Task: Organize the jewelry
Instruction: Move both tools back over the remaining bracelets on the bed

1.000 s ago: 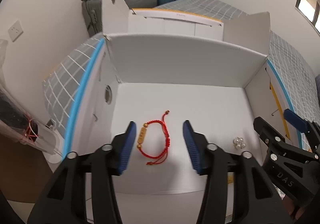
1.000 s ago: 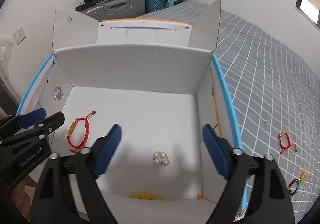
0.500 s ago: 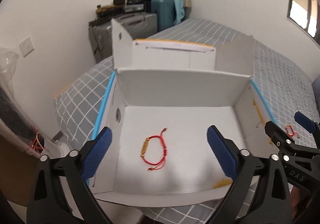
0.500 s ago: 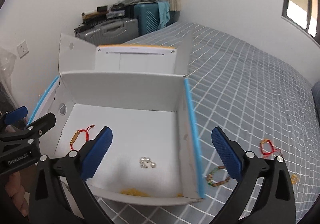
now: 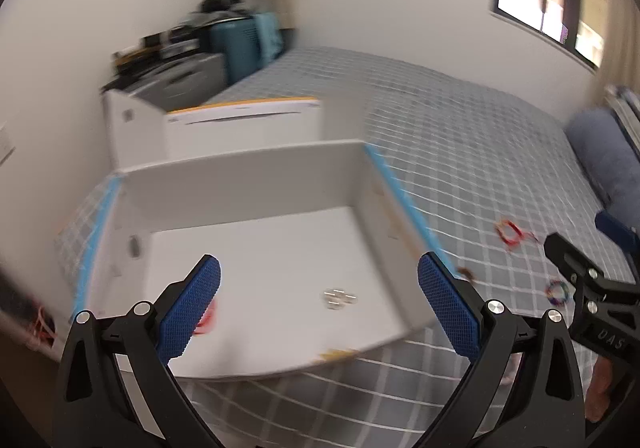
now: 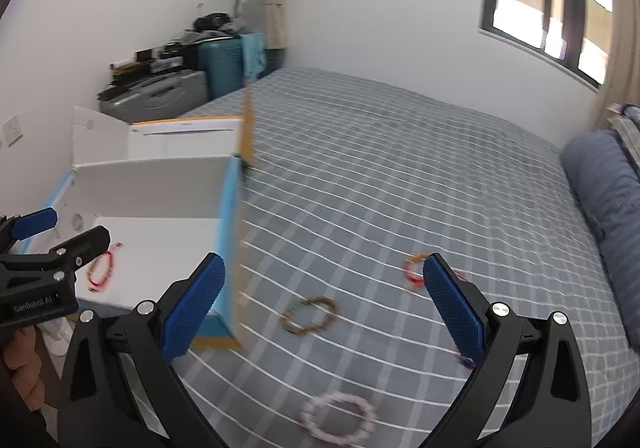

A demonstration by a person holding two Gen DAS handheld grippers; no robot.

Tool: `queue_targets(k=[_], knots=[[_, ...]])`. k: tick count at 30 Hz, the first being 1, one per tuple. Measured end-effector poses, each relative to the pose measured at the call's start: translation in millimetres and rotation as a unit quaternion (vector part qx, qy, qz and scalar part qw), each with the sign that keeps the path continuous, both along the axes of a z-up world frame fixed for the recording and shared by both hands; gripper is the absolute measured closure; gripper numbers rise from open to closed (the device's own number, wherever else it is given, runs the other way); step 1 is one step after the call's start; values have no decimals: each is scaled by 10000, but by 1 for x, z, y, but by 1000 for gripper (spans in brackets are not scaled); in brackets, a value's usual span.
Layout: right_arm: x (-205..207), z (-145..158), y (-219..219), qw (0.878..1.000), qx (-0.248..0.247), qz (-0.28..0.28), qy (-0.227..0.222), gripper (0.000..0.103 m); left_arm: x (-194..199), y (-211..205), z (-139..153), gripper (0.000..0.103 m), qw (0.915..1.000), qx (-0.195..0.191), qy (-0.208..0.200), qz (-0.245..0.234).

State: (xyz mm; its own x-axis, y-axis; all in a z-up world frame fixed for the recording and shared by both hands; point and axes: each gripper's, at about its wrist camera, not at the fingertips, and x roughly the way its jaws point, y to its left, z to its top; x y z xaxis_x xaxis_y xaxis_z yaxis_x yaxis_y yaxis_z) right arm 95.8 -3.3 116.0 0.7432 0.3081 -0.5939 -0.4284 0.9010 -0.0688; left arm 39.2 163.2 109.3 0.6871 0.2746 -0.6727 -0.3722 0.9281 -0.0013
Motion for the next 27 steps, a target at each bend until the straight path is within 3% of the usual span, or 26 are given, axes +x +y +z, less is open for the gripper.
queue_targets(k=[8, 14, 20, 27], knots=[[2, -19, -91, 9973, -32, -727, 110, 8, 19, -77, -16, 6, 9944, -171, -3, -1044], [-8, -45, -154, 9915, -9, -1261, 327, 8, 31, -142, -37, 6, 9850, -3, 139, -1719], [-19, -82, -194, 9854, -34, -1561, 671, 8, 41, -177, -72, 6, 9769, -41, 421, -2093], [-26, -118, -204, 9805, -56, -1695, 995, 8, 44, -190, -104, 6, 9732, -87, 515, -2240]])
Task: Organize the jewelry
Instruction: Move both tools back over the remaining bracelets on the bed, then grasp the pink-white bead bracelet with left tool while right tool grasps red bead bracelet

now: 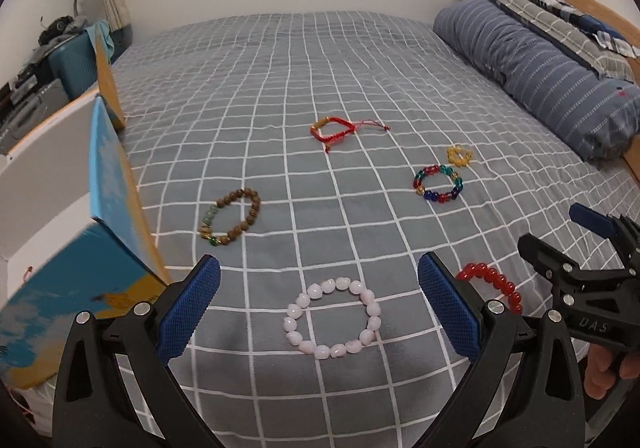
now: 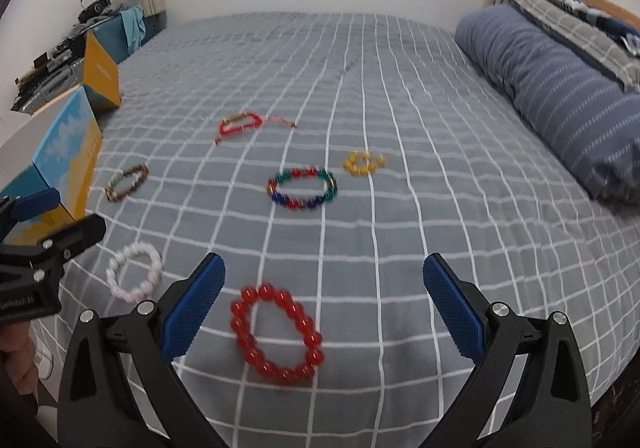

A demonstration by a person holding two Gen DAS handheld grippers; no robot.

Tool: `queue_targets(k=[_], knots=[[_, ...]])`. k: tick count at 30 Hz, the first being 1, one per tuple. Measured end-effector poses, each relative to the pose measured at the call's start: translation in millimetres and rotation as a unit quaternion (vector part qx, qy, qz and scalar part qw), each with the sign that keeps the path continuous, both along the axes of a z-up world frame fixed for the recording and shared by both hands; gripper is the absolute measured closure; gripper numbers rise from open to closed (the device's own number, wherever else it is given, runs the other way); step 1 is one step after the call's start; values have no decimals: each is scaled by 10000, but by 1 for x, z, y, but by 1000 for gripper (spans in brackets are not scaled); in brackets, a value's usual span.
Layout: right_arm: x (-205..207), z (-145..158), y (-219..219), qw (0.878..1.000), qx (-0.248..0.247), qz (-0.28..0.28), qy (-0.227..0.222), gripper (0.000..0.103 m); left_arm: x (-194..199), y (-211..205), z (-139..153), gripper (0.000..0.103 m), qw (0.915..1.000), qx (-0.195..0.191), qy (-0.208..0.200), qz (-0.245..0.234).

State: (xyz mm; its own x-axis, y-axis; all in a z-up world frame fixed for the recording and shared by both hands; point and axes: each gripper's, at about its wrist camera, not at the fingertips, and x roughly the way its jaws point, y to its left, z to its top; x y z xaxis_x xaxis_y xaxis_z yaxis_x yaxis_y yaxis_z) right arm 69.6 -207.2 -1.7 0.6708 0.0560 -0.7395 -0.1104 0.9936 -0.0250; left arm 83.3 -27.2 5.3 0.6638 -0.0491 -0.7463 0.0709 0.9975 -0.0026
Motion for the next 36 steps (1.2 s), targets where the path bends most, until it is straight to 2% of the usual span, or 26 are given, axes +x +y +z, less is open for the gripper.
queue_targets(k=[8, 13, 27, 31, 33, 35, 36], knots=[[-6, -28, -1, 9997, -84, 40, 240, 8, 3, 11, -35, 6, 9997, 33, 222, 132], [-2, -42, -5, 9992, -74, -27, 395, 12, 5, 17, -51, 6, 9992, -39, 355, 200], [5, -66, -11, 9962, 86, -29, 870, 43, 16, 22, -77, 8, 9976, -85, 622, 280], [4, -65, -11, 9957, 135, -1, 912, 54, 15, 21, -78, 21, 9971, -48, 712, 273], [3, -64, -12, 9956, 154, 29, 926, 64, 16, 21, -78, 29, 9968, -33, 768, 237], [2, -63, -12, 9954, 163, 59, 939, 71, 16, 20, -76, 43, 9965, -45, 801, 222], [1, -62, -12, 9955, 147, 62, 938, 75, 15, 20, -76, 46, 9964, -51, 821, 216]])
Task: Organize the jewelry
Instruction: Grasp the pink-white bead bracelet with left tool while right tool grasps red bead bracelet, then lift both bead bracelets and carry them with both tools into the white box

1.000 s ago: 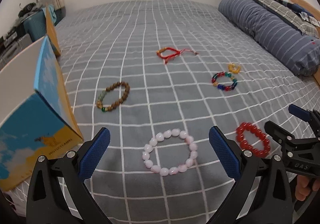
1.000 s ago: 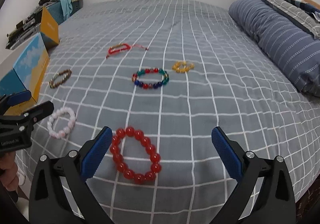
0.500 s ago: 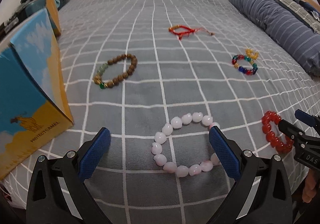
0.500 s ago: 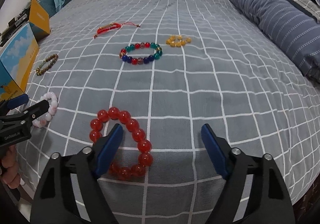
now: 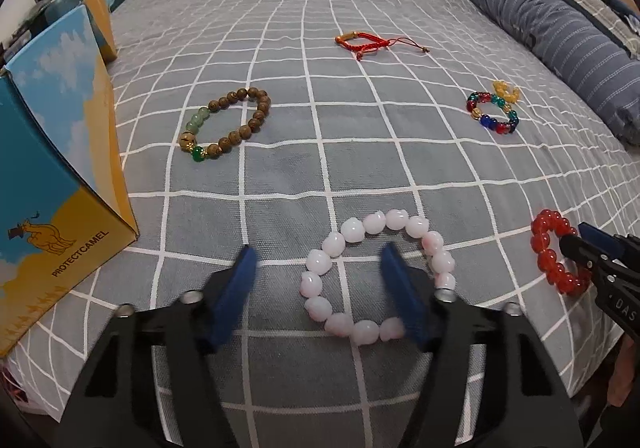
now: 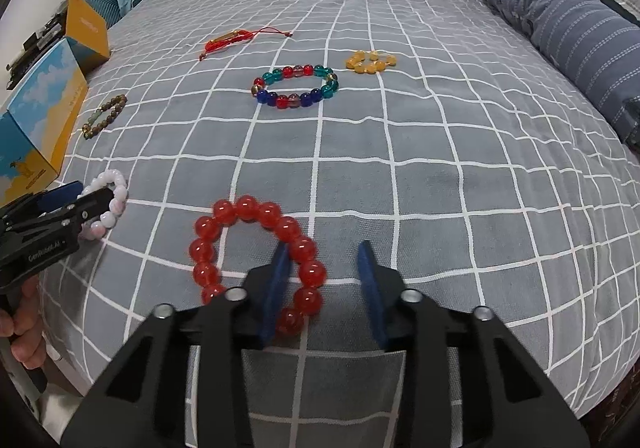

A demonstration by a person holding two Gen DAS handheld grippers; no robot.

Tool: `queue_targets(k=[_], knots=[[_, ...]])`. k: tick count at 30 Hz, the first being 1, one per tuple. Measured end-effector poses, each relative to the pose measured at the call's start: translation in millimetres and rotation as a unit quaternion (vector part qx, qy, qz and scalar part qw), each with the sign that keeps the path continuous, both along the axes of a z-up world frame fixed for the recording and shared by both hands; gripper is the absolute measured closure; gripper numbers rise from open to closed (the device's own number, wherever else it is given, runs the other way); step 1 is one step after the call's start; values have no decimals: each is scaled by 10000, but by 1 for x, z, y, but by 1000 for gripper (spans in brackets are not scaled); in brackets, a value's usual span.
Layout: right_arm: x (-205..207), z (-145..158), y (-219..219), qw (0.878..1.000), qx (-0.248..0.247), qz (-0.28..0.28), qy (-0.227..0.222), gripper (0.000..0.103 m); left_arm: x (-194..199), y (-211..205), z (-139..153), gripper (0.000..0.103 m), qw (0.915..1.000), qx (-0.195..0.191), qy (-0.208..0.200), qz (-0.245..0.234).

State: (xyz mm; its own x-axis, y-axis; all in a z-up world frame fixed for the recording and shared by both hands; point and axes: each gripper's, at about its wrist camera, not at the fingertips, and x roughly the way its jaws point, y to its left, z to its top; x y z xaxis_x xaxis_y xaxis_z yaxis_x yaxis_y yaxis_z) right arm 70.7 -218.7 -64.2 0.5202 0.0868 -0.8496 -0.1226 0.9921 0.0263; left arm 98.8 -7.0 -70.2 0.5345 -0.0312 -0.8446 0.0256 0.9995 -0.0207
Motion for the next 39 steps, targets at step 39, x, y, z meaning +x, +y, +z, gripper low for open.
queue_targets(k=[39], knots=[[-21, 48, 3, 9981, 361, 201, -458, 90, -21, -2, 55, 92, 9990, -315, -138, -270]])
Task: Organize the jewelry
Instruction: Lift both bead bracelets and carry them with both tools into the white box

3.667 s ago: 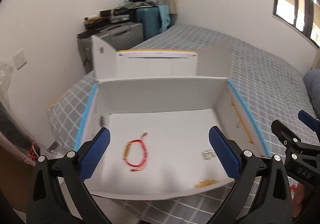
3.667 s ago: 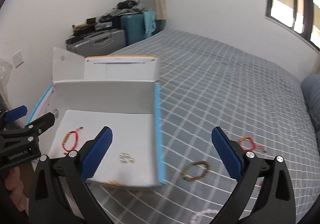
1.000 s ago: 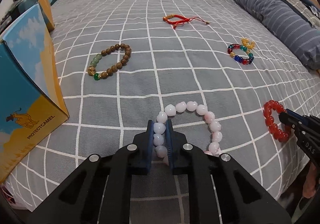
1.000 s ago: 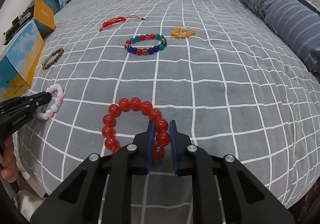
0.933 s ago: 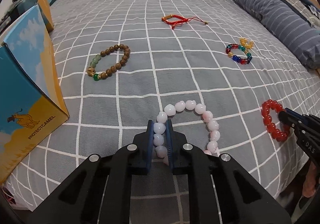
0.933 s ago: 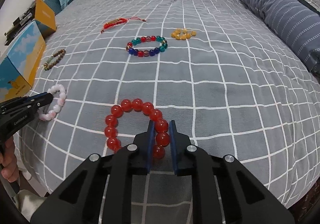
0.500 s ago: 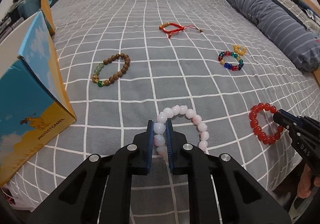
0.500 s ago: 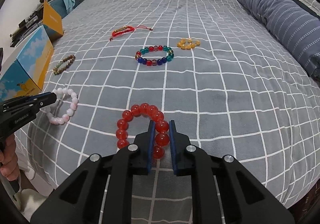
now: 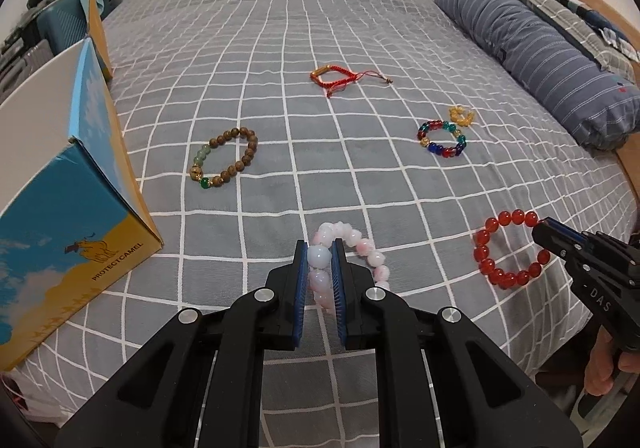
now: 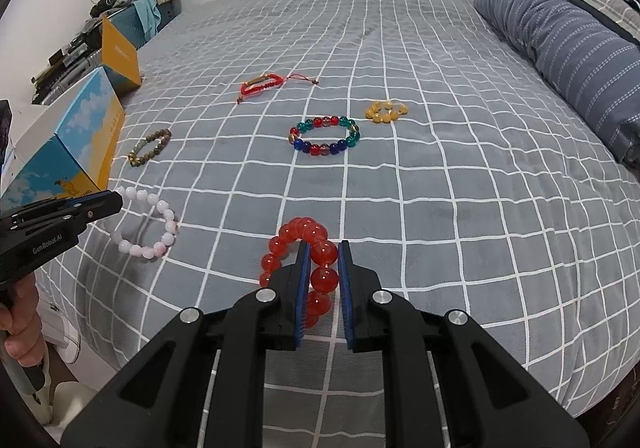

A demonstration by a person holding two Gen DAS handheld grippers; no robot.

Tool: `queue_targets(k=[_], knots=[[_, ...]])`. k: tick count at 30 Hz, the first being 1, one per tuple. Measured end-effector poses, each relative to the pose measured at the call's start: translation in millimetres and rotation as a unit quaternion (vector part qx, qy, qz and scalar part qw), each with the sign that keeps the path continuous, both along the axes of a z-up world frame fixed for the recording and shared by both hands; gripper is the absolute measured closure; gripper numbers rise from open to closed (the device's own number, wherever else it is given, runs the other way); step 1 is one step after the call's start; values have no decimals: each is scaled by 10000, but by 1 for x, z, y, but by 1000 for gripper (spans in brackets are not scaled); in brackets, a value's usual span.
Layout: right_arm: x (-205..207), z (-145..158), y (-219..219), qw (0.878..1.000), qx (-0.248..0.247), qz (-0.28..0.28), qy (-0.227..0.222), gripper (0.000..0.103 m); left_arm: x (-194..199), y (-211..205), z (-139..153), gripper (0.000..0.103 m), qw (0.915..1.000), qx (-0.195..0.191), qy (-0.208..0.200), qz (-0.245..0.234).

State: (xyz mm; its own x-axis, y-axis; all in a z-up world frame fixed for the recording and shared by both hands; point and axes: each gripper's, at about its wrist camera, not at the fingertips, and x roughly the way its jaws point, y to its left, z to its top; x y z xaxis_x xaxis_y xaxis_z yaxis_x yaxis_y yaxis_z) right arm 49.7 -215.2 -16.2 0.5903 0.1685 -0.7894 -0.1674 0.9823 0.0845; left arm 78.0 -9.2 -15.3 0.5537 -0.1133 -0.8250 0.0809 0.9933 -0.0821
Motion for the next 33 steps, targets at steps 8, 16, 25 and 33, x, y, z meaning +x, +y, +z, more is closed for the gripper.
queue_targets(k=[8, 16, 25, 33], knots=[[-2, 8, 1, 9999, 103, 18, -86, 90, -5, 0, 11, 92, 9999, -22, -104, -9], [-3, 18, 1, 9997, 158, 35, -200, 90, -6, 0, 23, 92, 9998, -26, -180, -23], [1, 28, -1, 9993, 175, 11, -327, 90, -4, 1, 37, 92, 9996, -21, -288, -25], [6, 39, 0, 9990, 145, -3, -428, 90, 0, -1, 56, 92, 9988, 43, -480, -1]])
